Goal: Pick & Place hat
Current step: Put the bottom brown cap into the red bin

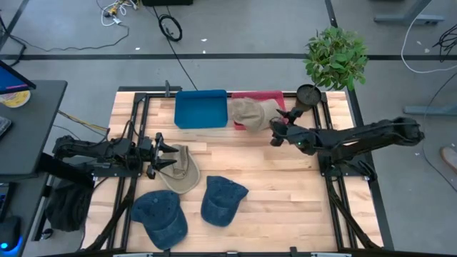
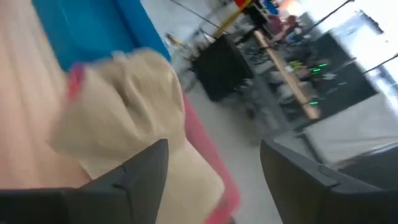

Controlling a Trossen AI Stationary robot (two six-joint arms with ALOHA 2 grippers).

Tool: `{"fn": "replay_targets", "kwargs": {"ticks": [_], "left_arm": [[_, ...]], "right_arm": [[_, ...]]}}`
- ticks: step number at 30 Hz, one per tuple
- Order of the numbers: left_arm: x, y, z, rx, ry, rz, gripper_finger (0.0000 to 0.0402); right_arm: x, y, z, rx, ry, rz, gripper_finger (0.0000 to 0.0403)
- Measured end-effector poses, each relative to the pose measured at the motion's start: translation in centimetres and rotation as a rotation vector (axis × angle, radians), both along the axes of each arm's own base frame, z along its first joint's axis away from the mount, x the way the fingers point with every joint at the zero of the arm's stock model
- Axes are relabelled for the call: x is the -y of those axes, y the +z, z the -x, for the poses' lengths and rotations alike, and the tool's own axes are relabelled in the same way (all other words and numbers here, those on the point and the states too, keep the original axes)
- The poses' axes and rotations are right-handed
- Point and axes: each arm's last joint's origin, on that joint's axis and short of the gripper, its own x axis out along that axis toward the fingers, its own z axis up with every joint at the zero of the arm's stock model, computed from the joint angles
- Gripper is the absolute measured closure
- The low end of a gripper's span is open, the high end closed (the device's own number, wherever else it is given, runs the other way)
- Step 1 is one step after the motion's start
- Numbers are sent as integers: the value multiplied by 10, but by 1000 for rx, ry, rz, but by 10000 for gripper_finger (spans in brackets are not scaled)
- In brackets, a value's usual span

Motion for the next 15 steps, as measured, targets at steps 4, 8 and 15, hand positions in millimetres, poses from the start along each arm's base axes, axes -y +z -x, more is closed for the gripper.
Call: {"fn": "replay_targets", "kwargs": {"ticks": [4, 8, 15], "left_arm": [[0, 0, 0, 0, 0, 0, 181], [0, 0, 0, 0, 0, 0, 181], [0, 0, 0, 0, 0, 1, 181]], "right_arm": [[1, 27, -6, 120, 128, -229, 169], [11, 34, -13, 172, 179, -518, 205], [36, 12, -15, 63, 93, -821, 318]]}}
